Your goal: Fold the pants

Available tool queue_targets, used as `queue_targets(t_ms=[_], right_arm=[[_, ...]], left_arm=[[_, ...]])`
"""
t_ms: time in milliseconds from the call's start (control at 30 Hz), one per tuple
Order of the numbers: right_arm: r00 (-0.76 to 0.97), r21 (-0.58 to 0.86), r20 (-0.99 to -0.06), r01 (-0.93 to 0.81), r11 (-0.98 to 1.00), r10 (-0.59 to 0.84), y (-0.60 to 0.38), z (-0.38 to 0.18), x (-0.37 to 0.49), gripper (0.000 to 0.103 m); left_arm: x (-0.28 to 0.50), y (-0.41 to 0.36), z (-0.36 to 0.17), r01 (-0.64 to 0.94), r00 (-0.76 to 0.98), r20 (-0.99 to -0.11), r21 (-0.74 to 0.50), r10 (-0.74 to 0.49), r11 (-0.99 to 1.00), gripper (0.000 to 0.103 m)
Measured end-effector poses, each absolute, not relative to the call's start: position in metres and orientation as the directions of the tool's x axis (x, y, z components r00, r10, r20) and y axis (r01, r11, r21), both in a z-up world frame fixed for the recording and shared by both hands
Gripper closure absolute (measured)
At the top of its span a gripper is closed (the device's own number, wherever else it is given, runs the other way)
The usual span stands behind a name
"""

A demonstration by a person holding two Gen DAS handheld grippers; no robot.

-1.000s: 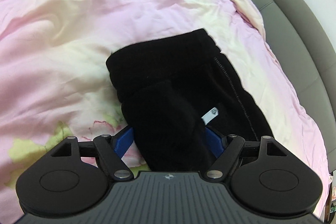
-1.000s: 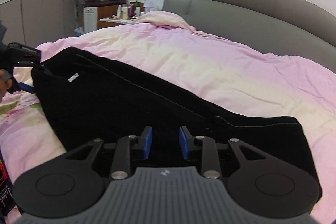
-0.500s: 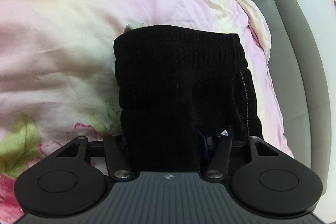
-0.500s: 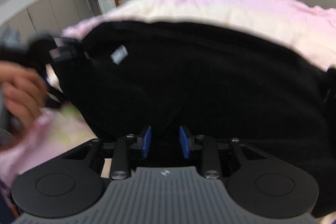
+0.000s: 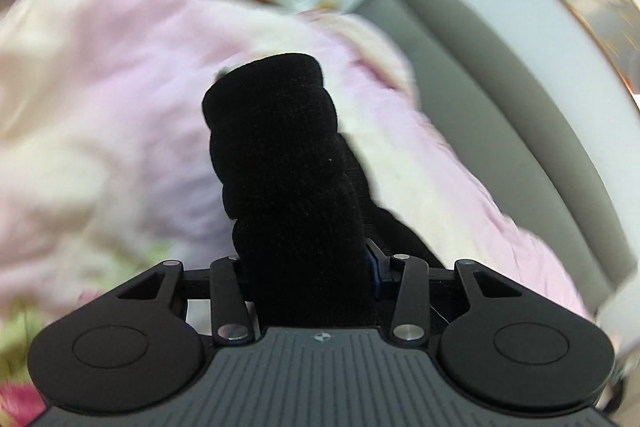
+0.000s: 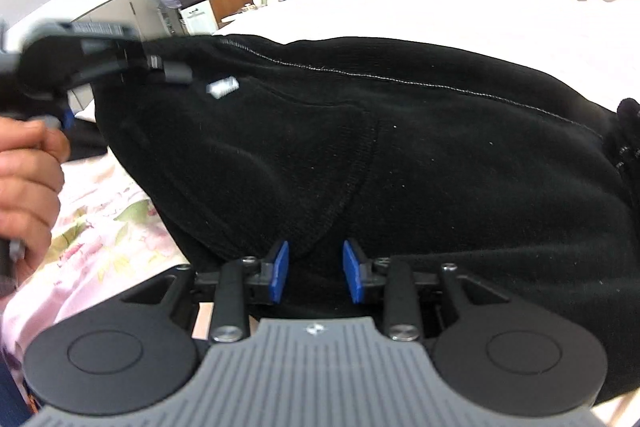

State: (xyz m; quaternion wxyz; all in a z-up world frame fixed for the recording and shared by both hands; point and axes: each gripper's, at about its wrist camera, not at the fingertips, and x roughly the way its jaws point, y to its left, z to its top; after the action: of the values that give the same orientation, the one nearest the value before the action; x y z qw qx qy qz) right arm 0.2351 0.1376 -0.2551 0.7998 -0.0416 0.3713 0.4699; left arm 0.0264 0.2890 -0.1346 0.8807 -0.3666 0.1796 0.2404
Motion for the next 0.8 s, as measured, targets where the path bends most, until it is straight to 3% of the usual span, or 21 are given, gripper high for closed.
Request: queue_targets(t_ms=[233, 367, 500, 667, 733, 800], right_arm=[[0.221, 0.321, -0.669, -0.776, 0.543, 0.71, 0.092, -0.2, 0.259, 0.073], [0.241, 0.345, -0.647, -0.754, 0.559, 0.723, 0.035, -0.173, 0.276, 0.068], [0.344, 0.348, -0.642, -0.666, 0.66, 0.686, -0.014, -0.173, 0.295, 0.068], [0.421, 0.394, -0.672, -0.494, 0.775, 0.609, -0.043, -0.183, 0.324, 0.068], [0.447, 0.371, -0.671, -0.489, 0.79, 0.592, -0.043, -0.184, 0.326, 0.068], [0.451, 0.373, -0.671, -0.481, 0.794, 0.588, -0.048, -0.188, 0.328, 0.068]], left_arm=[[0.054, 0.205, -0.101, -0.359, 0.868, -0.419, -0.159, 0.266, 0.92, 0.055], [0.079, 0.149, -0.102, -0.191, 0.86, -0.45, 0.15, 0.239, 0.97, 0.054], [0.093, 0.093, -0.114, 0.008, 0.878, -0.455, 0.326, 0.149, 0.945, 0.054], [0.122, 0.028, -0.152, 0.29, 0.768, -0.628, 0.515, 0.125, 0.807, 0.049], [0.138, 0.013, -0.175, 0.358, 0.687, -0.71, 0.515, 0.153, 0.779, 0.046], [0.152, 0.014, -0.185, 0.325, 0.671, -0.724, 0.482, 0.161, 0.813, 0.04]])
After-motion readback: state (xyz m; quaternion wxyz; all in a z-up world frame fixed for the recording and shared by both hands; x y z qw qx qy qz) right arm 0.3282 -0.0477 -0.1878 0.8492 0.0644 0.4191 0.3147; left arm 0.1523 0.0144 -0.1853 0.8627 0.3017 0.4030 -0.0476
